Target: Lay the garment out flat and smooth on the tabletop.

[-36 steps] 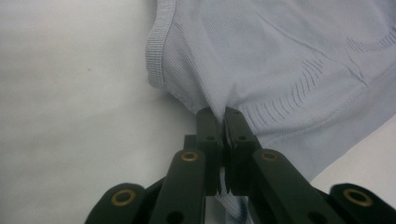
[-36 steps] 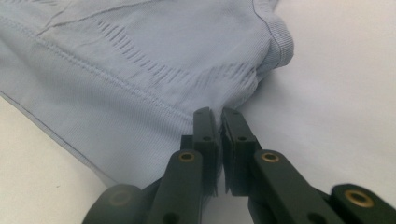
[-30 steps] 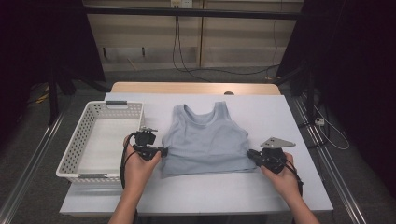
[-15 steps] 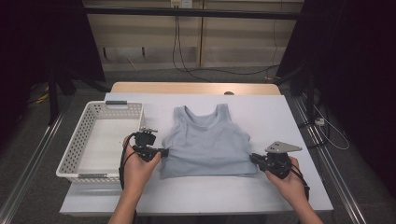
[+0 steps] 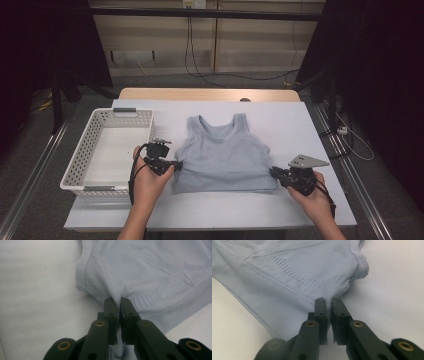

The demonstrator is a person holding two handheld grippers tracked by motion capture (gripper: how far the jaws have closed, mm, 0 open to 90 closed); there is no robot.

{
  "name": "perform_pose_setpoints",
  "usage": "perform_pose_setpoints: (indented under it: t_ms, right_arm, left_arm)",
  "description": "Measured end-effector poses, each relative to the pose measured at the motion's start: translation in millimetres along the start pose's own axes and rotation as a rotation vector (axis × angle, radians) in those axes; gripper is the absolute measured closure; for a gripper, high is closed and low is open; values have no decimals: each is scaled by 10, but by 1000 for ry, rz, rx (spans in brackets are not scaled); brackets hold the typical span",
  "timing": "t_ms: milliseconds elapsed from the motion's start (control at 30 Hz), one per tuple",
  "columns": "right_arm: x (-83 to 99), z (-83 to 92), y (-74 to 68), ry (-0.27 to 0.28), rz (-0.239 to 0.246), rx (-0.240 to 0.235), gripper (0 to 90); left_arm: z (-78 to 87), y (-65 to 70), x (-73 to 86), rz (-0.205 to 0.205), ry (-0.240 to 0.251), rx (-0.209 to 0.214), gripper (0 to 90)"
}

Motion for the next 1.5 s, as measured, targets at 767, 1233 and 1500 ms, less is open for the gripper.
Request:
perform_pose_setpoints:
  t_ms: [767,1233,1500]
  right_arm:
    - [-108,15,-145,102,22,-27,267]
    - [-187,-144,-470,92,81,-118,179]
    - [-240,-240,-622,92,91,-163,146]
  left_arm:
    - [-76,-38,-241,-82,90,1,261]
    - [-128,-19,-270,-118,70,23,171]
    - [-110,-30,-282,-109,71,29,161]
Point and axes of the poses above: each handheld gripper's, and its own axes: z roughly backward along the jaws, x roughly out of its underside, y roughly to its right, the point moved 5 cm from there along -z, roughly forward along the jaws, and after that the axes turned 4 degrees about -z, right-handed, at the moved point
